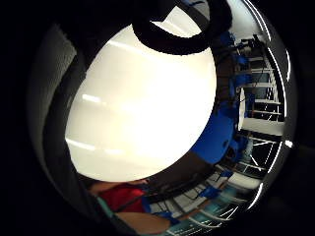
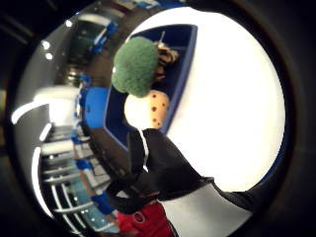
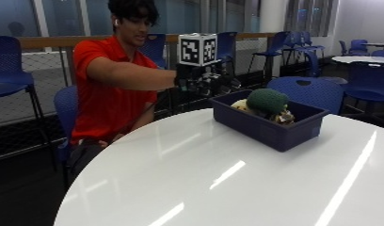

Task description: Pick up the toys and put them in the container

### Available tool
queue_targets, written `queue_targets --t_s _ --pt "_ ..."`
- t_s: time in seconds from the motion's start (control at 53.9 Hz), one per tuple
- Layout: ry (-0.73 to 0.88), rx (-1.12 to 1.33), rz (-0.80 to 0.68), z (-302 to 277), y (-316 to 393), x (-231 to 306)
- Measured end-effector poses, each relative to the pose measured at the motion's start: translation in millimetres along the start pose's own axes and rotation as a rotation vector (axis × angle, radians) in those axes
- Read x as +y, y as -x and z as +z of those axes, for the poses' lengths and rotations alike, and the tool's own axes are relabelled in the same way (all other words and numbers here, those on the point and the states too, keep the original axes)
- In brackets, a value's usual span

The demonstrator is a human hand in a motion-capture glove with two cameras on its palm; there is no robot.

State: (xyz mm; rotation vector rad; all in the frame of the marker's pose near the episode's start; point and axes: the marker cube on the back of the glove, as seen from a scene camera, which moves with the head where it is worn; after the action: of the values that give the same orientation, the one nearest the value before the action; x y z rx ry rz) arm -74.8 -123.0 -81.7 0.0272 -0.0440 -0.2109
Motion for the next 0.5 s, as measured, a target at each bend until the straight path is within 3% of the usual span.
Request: queue_targets --t_s 0.501 --pt "-0.051 -0.032 0.121 -6 -101 71"
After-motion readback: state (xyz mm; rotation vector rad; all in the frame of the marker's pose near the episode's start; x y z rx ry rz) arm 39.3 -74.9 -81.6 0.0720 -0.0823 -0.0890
